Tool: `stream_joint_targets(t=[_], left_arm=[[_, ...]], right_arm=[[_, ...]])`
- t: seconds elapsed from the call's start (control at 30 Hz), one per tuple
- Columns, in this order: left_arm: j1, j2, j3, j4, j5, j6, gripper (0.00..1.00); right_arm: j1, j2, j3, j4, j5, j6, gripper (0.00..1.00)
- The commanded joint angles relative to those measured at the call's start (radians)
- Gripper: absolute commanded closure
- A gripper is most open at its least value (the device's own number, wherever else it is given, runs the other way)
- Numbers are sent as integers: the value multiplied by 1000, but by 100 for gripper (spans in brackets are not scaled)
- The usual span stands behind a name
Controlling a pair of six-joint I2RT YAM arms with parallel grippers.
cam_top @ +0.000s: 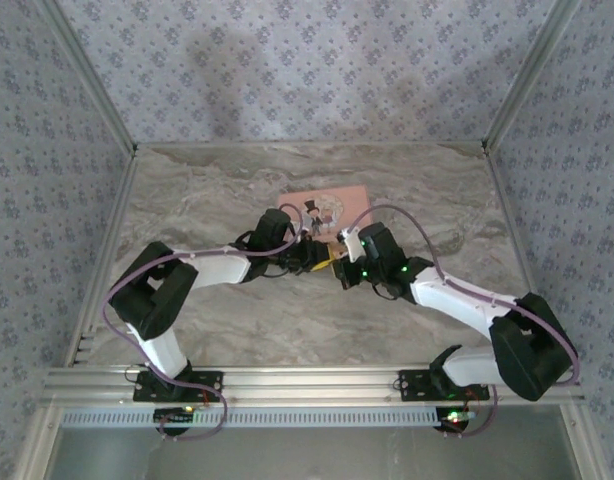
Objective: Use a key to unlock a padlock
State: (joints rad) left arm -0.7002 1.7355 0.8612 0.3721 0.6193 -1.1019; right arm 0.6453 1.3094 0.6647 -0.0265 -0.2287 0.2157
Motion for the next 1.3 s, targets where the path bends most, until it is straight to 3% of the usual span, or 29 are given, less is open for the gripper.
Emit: stream_joint_targets(t=[0.0, 0.13, 0.33, 0.47, 0.8, 1.03, 1.27], left_arm=[[-1, -6, -23, -25, -2, -30, 79], [-5, -3, -45, -43, -35, -21, 67], [-4, -31, -85, -50, -77, -19, 57], [-4, -56, -94, -84, -103, -7, 56], [4, -103, -110, -103, -124, -4, 56], [4, -241, -117, -226, -208, 54, 55], [20, -433, -130, -418, -400, 130, 47]], right_arm=[[14, 49, -39, 18, -29, 52, 100], [21, 106, -47, 30, -31, 66, 100], [19, 133, -60, 54, -34, 74, 99], [17, 123, -57, 48, -30, 83, 71], [-17, -48, -67, -33, 8, 92, 68], [75, -138, -82, -95, 199, 91, 61], [175, -106, -112, -8, 346, 169, 55]])
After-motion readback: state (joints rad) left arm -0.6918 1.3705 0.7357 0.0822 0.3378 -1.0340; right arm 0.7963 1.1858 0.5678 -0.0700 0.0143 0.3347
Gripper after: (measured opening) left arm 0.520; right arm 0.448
